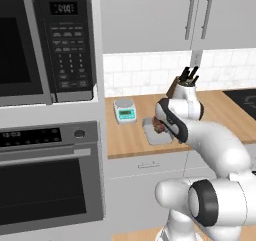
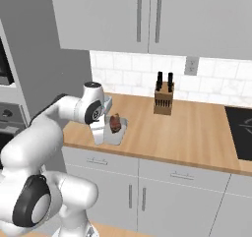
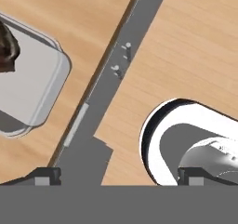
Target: Take the meat container that has the steak and place it on the second highest rack of the freezer. Then take the vegetable container that has the sweet potato and eggplant and place it on the highest rack of the freezer.
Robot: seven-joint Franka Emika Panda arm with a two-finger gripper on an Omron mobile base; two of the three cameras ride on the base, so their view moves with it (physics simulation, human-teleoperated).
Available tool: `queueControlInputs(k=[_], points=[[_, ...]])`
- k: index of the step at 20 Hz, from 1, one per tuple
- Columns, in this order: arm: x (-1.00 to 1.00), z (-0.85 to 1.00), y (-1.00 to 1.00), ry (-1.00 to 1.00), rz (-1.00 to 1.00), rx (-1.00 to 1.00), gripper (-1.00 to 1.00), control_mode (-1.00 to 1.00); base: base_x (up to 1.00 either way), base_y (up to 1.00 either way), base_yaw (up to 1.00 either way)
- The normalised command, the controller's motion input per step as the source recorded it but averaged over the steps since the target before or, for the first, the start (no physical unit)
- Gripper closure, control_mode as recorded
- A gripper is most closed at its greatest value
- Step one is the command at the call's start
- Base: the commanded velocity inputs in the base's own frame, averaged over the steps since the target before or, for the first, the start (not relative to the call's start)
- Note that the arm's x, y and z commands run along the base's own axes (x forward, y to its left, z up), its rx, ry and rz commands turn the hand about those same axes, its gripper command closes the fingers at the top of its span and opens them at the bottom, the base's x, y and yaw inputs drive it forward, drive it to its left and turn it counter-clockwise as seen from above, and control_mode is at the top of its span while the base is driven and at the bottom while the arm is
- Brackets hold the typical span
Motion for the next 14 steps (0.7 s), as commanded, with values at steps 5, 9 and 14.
queueControlInputs(k=[5,9,14], points=[[0.38,-0.37,0.0,-0.04,0.05,0.01,-1.0,-1.0,0.0,0.0,0.0],[0.29,-0.38,0.0,-0.1,0.04,0.0,-1.0,-1.0,0.0,0.0,0.0],[0.1,-0.39,0.0,-0.07,0.01,0.0,-1.0,-1.0,0.0,0.0,0.0]])
